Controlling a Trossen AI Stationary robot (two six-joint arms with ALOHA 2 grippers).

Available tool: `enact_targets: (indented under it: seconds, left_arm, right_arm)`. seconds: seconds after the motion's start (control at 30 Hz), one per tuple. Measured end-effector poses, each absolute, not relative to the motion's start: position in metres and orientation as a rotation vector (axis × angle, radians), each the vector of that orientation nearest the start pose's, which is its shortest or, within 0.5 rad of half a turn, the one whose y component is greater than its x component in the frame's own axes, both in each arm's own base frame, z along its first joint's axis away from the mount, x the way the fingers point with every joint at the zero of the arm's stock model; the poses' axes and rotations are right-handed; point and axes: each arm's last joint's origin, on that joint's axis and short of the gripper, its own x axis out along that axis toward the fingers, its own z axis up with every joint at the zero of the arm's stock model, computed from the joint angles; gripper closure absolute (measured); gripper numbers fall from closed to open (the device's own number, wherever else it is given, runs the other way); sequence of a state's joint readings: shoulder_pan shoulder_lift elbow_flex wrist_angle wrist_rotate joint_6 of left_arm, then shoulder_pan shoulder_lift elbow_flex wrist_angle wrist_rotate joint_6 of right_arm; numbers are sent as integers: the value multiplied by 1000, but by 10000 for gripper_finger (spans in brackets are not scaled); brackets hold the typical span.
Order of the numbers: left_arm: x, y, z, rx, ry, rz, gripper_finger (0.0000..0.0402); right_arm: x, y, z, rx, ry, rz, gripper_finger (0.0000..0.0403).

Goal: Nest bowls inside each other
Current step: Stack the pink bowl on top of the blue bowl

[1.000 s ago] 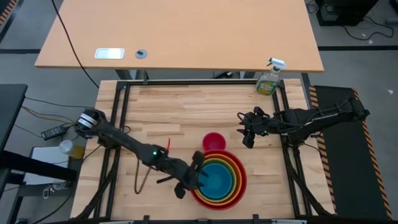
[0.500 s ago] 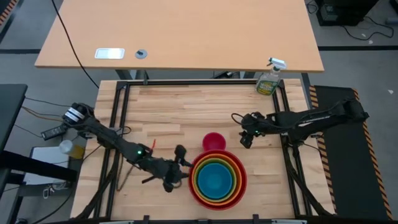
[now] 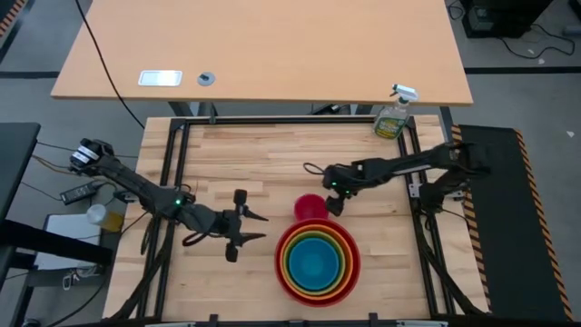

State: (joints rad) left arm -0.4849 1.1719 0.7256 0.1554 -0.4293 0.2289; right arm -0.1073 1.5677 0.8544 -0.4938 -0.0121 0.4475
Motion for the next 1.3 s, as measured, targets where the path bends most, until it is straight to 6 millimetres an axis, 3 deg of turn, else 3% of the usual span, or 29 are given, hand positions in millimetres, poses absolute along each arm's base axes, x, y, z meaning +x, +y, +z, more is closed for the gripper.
enact_targets:
  seconds: [0.13, 0.3, 0.53, 0.77, 1.07, 1.17, 1.3]
  left_arm:
    - [230, -108, 267, 353, 267, -90, 209]
    - [229, -108, 266, 355, 276, -90, 209]
    - [229, -108, 266, 349, 279, -89, 209]
    - [229, -107, 266, 332, 280, -86, 209]
    - [228, -106, 260, 306, 339, -81, 209]
    - [229, -104, 255, 274, 385, -65, 209]
    - [228, -101, 249, 244, 447, -44, 209]
  right_arm:
    - [295, -34, 150, 485, 1210, -352, 77]
    - [308, -36, 137, 483, 1275, -356, 116]
    - [318, -30, 143, 394, 1302, -374, 240]
    - [324, -27, 170, 342, 1267, -321, 390]
    - [305, -17, 226, 299, 1178, -228, 393]
    - [297, -7, 233, 251, 1160, -116, 387]
    - [290, 8, 230, 226, 1184, -25, 329]
